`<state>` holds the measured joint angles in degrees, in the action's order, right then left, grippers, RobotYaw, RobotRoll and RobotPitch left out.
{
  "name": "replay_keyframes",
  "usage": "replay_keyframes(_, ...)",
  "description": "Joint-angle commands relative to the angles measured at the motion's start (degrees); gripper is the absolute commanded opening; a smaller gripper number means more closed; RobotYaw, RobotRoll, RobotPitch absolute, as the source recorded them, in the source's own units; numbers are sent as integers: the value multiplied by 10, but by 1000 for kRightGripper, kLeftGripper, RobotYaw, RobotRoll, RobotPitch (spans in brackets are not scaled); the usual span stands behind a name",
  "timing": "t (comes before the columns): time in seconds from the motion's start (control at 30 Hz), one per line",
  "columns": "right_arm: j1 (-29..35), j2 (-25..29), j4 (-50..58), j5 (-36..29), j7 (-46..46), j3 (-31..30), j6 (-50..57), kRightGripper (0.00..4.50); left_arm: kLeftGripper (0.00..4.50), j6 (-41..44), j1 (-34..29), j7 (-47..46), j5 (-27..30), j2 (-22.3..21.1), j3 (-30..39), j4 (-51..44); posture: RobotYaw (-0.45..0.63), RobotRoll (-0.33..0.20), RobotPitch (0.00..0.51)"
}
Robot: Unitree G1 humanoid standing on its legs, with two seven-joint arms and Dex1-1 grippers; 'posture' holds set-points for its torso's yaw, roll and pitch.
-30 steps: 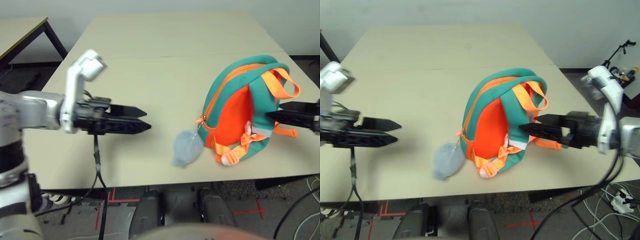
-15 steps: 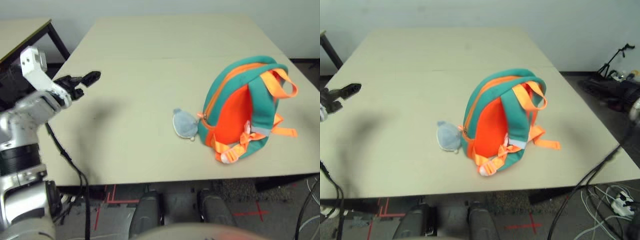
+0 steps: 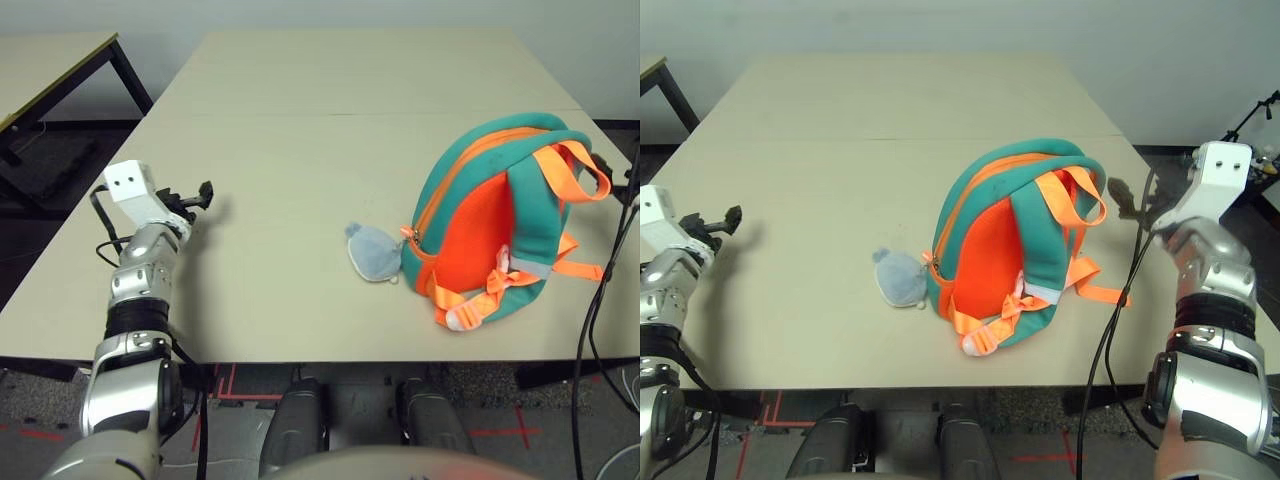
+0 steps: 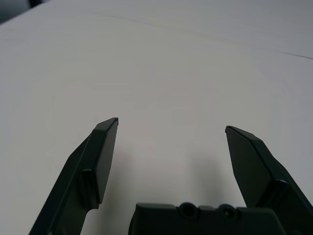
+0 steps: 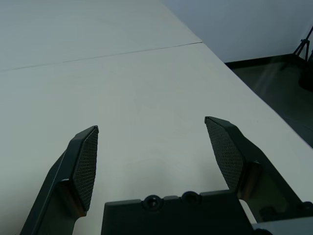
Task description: Put the pencil case into the backpack and zip it.
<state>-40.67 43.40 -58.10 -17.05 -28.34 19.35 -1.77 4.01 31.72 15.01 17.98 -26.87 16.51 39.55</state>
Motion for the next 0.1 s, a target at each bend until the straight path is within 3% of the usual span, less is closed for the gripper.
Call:
replay_keyframes(0.03,26,-17,-16,-7,-4,21,-37,4471,4500,-30,9,23,-25,4,-16,29,3,0,75)
replay_keyframes(0.1,41,-25,-13,-14,-7,29,-40,4471,4500,-45,18,28,-35,3,-21,47,5,0,77)
